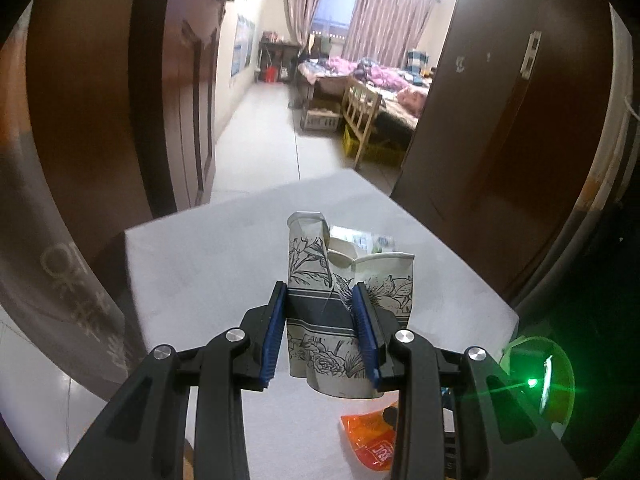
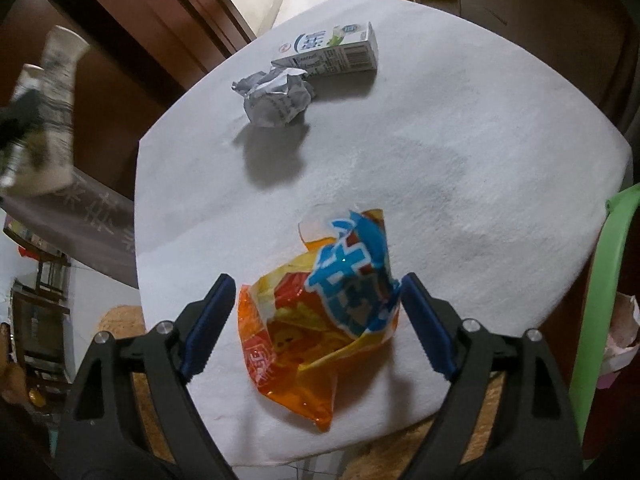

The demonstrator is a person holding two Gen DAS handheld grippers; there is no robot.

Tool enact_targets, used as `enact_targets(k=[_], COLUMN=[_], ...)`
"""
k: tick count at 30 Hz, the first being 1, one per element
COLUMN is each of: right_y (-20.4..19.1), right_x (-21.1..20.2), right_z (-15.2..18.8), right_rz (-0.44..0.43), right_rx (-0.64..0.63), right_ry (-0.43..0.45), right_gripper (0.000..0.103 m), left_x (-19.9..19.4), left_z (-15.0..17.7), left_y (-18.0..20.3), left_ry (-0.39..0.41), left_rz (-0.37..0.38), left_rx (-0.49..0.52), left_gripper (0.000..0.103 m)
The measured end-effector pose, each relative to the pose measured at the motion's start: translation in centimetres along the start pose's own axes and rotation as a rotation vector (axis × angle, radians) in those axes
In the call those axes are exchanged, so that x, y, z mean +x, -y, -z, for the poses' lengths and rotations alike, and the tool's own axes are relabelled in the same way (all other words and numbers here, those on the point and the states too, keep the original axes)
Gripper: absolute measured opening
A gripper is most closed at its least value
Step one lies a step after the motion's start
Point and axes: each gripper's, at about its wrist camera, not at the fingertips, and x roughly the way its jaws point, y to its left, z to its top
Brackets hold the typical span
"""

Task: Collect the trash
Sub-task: 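Lift the orange wrapper and floral cup and carry them toward the bin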

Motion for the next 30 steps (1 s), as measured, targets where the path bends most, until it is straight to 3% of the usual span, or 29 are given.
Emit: enact_targets(k=[3,5,8,13,30], right_y=[0.1,-0.1,-0.6,-0.8,1.6], right_x=[0.0,0.3,0.2,-1.5,-15.4], right_z=[0.1,0.1,0.4,0.8,-1.1], right_rz=[0.007,0.01,-0.004,-0.05,-0.24], right_rx=[0.007,-0.002,-0.025,-0.006,0.124], right_ry=[-0.003,-0.018,-0.032,-0.004,0.307], right_gripper=[0.083,0.073,0.068,0.067,0.067], left_x=[-1.2,-1.5,-2.2,-2.7,-5.7], left_z=[-0.2,-0.3,0.0,0.2,0.5], left_y=[-0.4,-0.4,-0.4,-0.5,1.3], left_ry=[0.016,0.022,0.027,0.03,0.064], left_rz=[0.003,0.004,0.002,-0.002,-0.004], left_rx=[-0.004,-0.005,0.003,0.008,0.056], left_gripper=[0.031,0.031,0.031,0.031,0.031])
